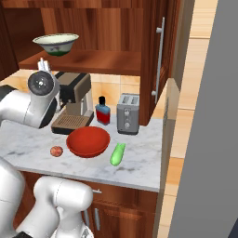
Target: Pick both bowls and place them on the counter. Then place the corn in one bowl and place the peach in the other bowl.
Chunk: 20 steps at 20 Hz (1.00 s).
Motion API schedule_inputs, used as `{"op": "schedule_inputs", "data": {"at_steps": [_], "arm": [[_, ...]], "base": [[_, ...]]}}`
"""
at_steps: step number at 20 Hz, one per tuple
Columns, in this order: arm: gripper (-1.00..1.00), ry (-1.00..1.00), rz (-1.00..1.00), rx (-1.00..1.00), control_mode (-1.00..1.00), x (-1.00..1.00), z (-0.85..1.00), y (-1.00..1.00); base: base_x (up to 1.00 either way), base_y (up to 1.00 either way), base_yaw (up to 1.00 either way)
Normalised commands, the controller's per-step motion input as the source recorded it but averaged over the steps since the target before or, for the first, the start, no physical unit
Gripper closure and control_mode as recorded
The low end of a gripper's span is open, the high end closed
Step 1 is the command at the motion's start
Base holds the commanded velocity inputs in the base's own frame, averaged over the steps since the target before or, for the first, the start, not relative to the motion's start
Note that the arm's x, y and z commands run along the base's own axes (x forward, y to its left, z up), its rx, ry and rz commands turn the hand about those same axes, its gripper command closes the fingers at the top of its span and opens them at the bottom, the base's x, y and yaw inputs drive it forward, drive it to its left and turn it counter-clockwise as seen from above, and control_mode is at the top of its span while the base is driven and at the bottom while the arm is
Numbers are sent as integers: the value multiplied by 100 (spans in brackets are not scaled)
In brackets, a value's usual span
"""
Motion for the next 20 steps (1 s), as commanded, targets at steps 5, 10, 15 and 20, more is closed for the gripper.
{"op": "schedule_inputs", "data": {"at_steps": [5,10,15,20], "arm": [[-100,-3,4,0,-100,2,49,3],[-100,0,5,0,-100,8,46,5],[-100,0,4,1,-100,30,27,18],[-100,2,6,2,-100,42,11,26]], "base": [[0,0,0],[0,0,0],[0,0,0],[0,0,0]]}}
